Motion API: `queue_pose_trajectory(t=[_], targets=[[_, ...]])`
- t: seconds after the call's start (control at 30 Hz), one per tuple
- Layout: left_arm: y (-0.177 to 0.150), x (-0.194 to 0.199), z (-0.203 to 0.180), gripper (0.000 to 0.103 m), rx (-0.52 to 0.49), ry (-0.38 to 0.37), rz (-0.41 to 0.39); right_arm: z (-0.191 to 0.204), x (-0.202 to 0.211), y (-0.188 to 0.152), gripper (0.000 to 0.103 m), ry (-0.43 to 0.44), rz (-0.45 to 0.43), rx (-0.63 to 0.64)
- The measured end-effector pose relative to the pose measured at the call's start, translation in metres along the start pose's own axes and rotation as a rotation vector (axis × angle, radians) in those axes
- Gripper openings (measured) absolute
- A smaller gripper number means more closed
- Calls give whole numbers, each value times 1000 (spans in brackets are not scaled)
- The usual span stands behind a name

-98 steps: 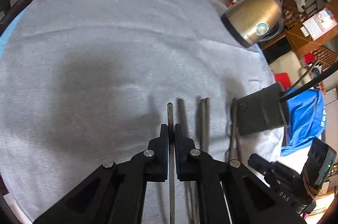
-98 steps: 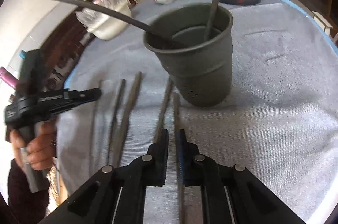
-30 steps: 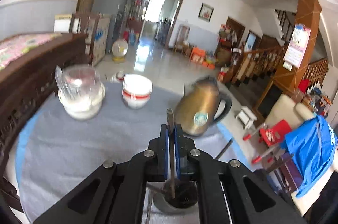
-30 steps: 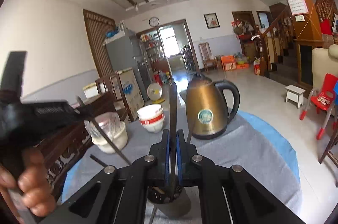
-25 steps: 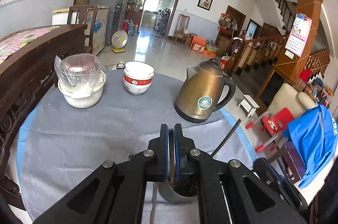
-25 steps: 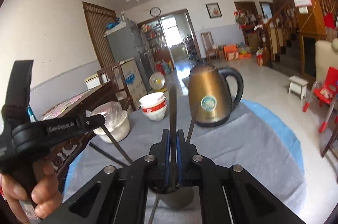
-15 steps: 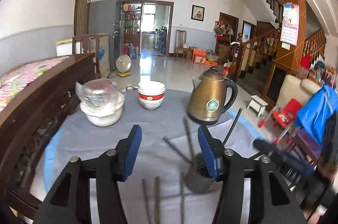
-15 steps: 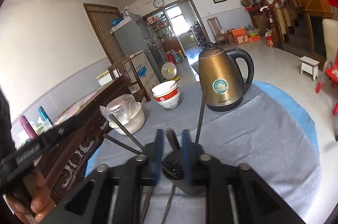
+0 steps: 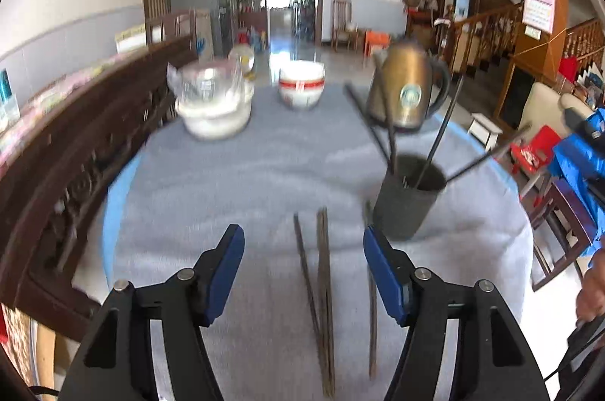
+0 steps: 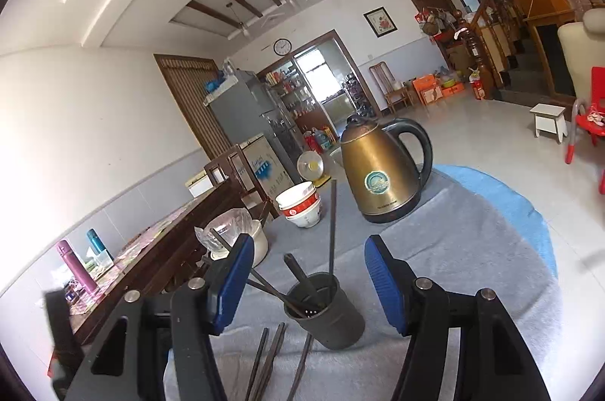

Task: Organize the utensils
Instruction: 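Move both tools back over the remaining chopsticks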

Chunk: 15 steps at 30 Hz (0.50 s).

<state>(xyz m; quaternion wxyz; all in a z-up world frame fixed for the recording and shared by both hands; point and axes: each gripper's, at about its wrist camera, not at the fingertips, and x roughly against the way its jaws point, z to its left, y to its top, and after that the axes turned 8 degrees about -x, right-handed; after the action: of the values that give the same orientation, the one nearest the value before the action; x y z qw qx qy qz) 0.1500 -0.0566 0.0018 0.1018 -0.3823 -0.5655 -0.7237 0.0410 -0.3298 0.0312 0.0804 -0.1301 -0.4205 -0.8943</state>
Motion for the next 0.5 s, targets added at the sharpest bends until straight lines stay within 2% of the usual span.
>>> queue_pose_trajectory(t=[0.17, 0.33, 0.5], targets=[[-30, -11, 8, 66, 29, 5, 84, -26, 7, -17, 66, -19, 56, -36], [-49, -6, 10, 66, 22, 37, 104, -49, 2, -44, 66, -43, 141, -78], [-64, -8, 2, 67, -15, 52, 135, -48, -12, -72, 66, -28, 234, -80]])
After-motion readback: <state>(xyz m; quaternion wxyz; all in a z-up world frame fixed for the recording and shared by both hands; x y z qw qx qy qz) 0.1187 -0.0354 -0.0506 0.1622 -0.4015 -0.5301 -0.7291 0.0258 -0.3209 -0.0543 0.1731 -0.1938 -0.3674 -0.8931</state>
